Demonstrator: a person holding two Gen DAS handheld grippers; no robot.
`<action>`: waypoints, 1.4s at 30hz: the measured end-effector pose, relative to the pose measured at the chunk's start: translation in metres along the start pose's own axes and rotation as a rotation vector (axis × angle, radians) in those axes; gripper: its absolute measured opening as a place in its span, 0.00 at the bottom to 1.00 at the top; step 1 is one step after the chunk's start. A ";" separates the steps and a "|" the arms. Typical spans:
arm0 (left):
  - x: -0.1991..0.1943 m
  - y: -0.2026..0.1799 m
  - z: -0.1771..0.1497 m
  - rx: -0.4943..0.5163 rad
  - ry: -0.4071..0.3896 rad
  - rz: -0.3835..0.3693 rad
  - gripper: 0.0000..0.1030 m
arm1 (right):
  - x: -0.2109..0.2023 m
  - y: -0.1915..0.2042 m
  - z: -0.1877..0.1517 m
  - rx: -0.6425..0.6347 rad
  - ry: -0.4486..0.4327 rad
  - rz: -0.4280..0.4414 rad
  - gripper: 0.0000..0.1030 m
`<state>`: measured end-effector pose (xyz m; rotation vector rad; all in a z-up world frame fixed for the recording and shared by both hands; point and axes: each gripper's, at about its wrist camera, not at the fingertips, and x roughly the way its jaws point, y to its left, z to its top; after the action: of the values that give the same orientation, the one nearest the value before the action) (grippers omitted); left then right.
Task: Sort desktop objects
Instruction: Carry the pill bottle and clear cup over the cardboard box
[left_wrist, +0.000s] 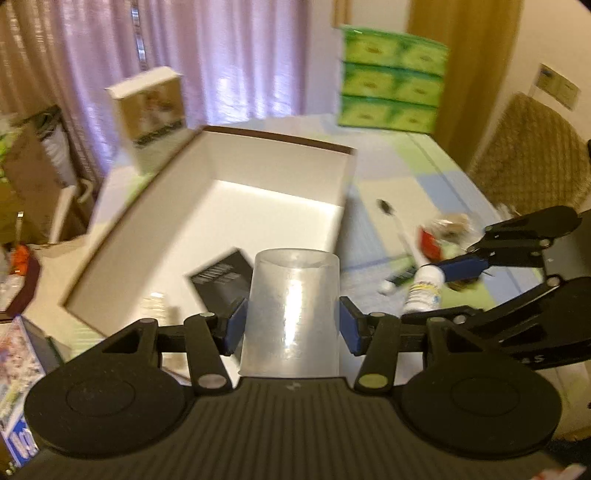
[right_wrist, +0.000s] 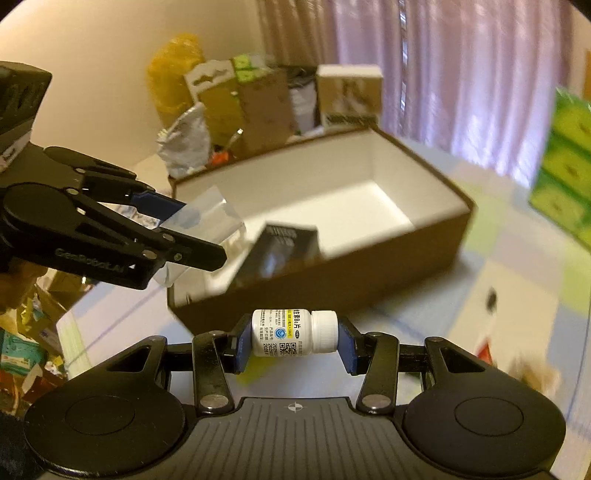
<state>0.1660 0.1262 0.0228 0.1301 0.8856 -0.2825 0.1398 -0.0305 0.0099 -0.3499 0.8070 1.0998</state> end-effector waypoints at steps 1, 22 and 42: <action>0.001 0.008 0.002 -0.008 0.000 0.014 0.46 | 0.004 0.003 0.007 -0.013 -0.004 0.000 0.43; 0.093 0.095 0.004 -0.158 0.226 0.069 0.46 | 0.125 -0.036 0.074 -0.118 0.185 -0.061 0.43; 0.118 0.090 -0.001 -0.116 0.293 0.081 0.62 | 0.165 -0.047 0.072 -0.288 0.385 -0.023 0.43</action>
<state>0.2623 0.1896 -0.0705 0.1004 1.1821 -0.1373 0.2460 0.1009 -0.0680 -0.8297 0.9799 1.1447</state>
